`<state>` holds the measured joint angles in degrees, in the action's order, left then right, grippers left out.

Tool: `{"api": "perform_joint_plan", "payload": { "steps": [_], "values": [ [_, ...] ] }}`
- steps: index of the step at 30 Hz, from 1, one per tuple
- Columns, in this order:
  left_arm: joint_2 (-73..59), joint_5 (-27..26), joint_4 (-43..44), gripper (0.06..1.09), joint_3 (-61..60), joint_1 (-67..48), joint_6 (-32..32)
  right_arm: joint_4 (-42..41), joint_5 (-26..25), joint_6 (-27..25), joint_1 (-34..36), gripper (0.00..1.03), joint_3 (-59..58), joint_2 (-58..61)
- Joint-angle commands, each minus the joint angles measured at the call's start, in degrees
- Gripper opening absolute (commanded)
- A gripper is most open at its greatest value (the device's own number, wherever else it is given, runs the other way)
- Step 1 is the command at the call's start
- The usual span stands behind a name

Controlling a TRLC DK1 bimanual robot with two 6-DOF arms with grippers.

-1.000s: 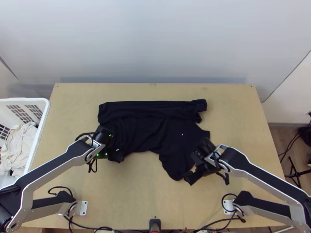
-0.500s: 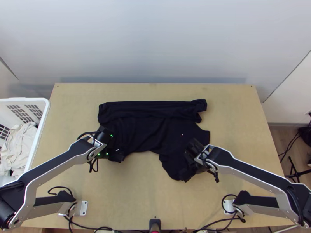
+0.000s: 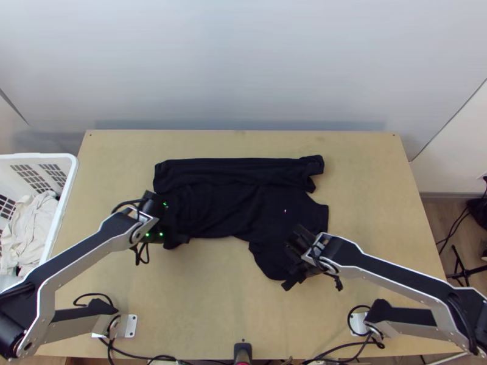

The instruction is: Fold the t-shirt

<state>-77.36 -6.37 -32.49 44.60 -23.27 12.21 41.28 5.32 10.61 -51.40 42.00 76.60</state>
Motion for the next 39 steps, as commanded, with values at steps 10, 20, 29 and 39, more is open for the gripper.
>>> {"api": "perform_joint_plan", "payload": {
  "steps": [10, 20, 29, 39],
  "values": [
    [11.80, -3.30, -9.26, 0.19, -1.18, 5.78, -1.66, 9.61, -0.66, -5.95, 7.54, 0.03, -2.80, -12.79],
    [18.30, -3.56, -13.48, 0.19, -5.22, 14.48, -8.16, 15.41, -1.19, -15.88, 15.71, 0.03, -0.51, -16.22],
    [18.48, -3.82, -14.36, 0.21, -5.40, 20.28, -11.77, 20.25, -2.16, -23.71, 21.51, 0.03, 1.42, -18.06],
    [17.07, -4.97, -13.21, 0.21, -4.17, 17.29, -8.43, 23.06, -1.63, -27.31, 25.38, 0.03, 3.71, -19.64]
  ]
}}
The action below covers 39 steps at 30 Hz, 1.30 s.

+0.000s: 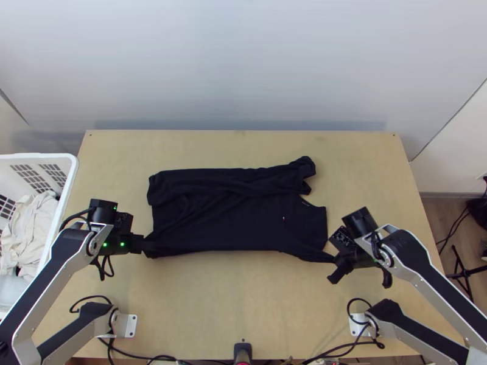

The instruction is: Fold the t-shirt

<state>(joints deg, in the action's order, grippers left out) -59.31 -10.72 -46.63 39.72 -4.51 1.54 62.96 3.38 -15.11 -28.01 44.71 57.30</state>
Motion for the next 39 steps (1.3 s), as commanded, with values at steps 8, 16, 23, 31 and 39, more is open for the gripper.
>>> {"api": "perform_joint_plan", "payload": {
  "steps": [8, 16, 23, 31, 39],
  "values": [
    [-2.65, -0.70, 0.93, 0.21, 3.96, -2.78, 4.44, 0.76, 0.49, -0.53, 1.12, 0.03, 3.98, 0.36],
    [-4.32, -0.70, 0.23, 0.21, 15.03, -2.25, 7.86, -3.19, 5.59, 2.46, 7.62, 0.03, 15.76, 5.98],
    [-11.00, -0.70, -0.39, 0.20, 25.75, 0.29, 8.57, -8.29, 6.47, 4.04, 12.19, 0.03, 24.55, 14.51],
    [-22.87, -0.62, 0.23, 0.21, 35.33, 4.16, 7.34, -14.27, 6.47, 5.53, 13.68, 0.03, 30.79, 23.65],
    [-35.70, -0.62, 0.40, 0.21, 44.91, 4.07, 8.83, -19.80, 6.38, 6.76, 13.86, 0.03, 35.10, 33.84]
  ]
}}
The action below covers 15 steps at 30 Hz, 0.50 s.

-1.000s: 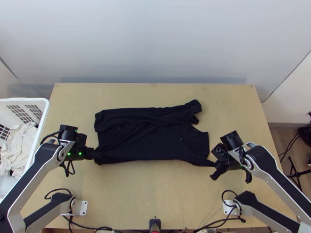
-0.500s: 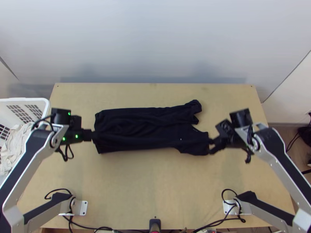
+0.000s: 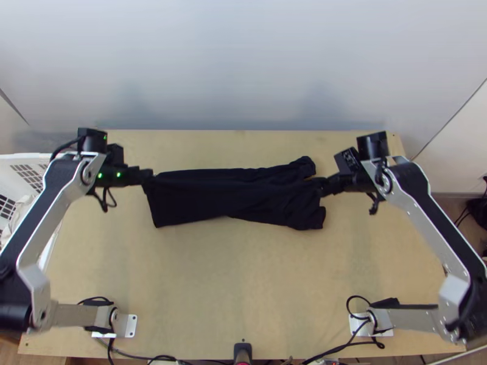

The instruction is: Fold the t-shirt

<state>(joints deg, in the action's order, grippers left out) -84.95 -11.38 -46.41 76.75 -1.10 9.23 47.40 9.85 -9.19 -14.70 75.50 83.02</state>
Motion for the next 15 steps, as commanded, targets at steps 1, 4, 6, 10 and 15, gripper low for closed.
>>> {"api": "perform_joint_plan", "payload": {
  "steps": [1, 4, 6, 10, 15],
  "values": [
    [-11.56, 0.04, 0.18, 0.21, 9.03, 0.75, 1.31, -4.95, -0.09, 1.02, 0.64, 0.03, 5.18, 9.35],
    [-14.81, 0.13, 0.27, 0.21, 11.14, 1.28, 1.22, -8.11, -0.09, 1.19, 1.08, 0.03, 6.94, 12.16],
    [-15.95, 0.13, 0.71, 0.21, 11.23, 1.72, 1.14, -9.87, -0.09, 1.19, 1.08, 0.03, 7.73, 14.27],
    [-18.15, 0.04, 1.85, 0.21, 9.82, 2.25, 0.70, -12.06, -0.44, 1.10, 1.08, 0.03, 7.46, 18.84],
    [-18.85, -0.05, 4.75, 0.21, 6.04, 2.86, 0.52, -14.79, -1.41, 1.28, 1.43, 0.03, 5.44, 23.59]
  ]
}}
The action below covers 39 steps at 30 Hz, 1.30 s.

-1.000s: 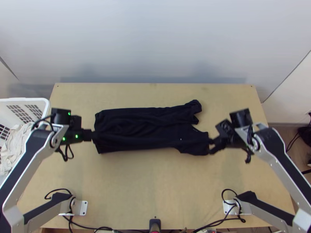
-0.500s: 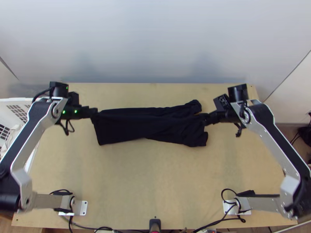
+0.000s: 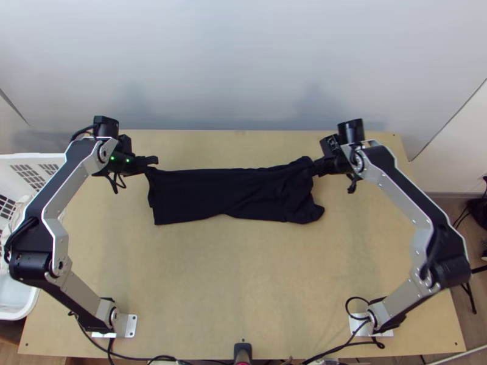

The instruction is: Fold the t-shirt

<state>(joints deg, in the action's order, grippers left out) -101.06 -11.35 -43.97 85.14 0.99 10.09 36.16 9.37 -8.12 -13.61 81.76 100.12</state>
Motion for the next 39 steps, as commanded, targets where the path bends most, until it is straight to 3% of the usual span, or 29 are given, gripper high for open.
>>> {"api": "perform_joint_plan", "payload": {
  "steps": [1, 2, 3, 4, 5, 6, 7, 13, 19, 25, 30, 39],
  "values": [
    [-2.83, -0.07, 2.31, 0.28, -2.70, 0.76, -0.24, -4.52, -1.02, 0.91, 0.33, 0.03, -0.90, 7.20],
    [-2.92, -0.07, 2.31, 0.42, -3.05, 0.68, -0.24, -5.05, -0.93, 1.35, 0.33, 0.04, -0.90, 7.81],
    [-3.01, -0.07, 1.95, 0.65, -3.23, 0.59, -0.24, -5.05, -0.93, 1.44, 0.16, 0.12, -0.81, 8.17],
    [-3.01, -0.07, 1.51, 0.91, -3.41, 0.41, -0.33, -5.22, -0.93, 1.70, -0.10, 0.31, -0.90, 8.17],
    [-2.74, -0.16, 1.43, 1.03, -3.67, 0.32, -0.59, -5.22, -0.93, 2.67, -0.28, 0.57, -0.90, 8.08],
    [-2.39, -0.69, 1.43, 1.03, -3.84, 0.32, -0.59, -5.22, -0.93, 3.29, -0.37, 0.88, -1.07, 7.46],
    [-2.04, -1.04, 1.43, 1.03, -4.11, 0.41, -0.42, -5.22, -1.02, 3.99, -0.46, 1.00, -0.63, 6.76],
    [0.68, -1.30, -0.95, 1.03, -5.25, 2.70, -0.24, -4.35, -0.93, 7.59, 3.76, 0.99, -0.63, -2.47],
    [5.25, -6.14, -1.56, 1.03, -9.21, 7.09, -0.42, -2.06, 0.39, 7.24, 10.35, 0.99, -6.43, -15.92],
    [7.10, -20.29, 2.13, 1.03, -15.89, 9.29, 1.95, 0.31, 2.15, 7.15, 11.15, 0.99, -14.87, -27.96],
    [5.61, -26.53, 10.04, 1.03, -20.46, 9.11, 6.70, 2.42, 2.76, 7.50, 10.27, 0.99, -17.95, -33.32],
    [4.11, -22.48, 14.43, 1.03, -20.90, 8.50, 5.91, 6.90, 3.99, 7.15, 10.27, 0.99, -15.93, -35.69]
  ]
}}
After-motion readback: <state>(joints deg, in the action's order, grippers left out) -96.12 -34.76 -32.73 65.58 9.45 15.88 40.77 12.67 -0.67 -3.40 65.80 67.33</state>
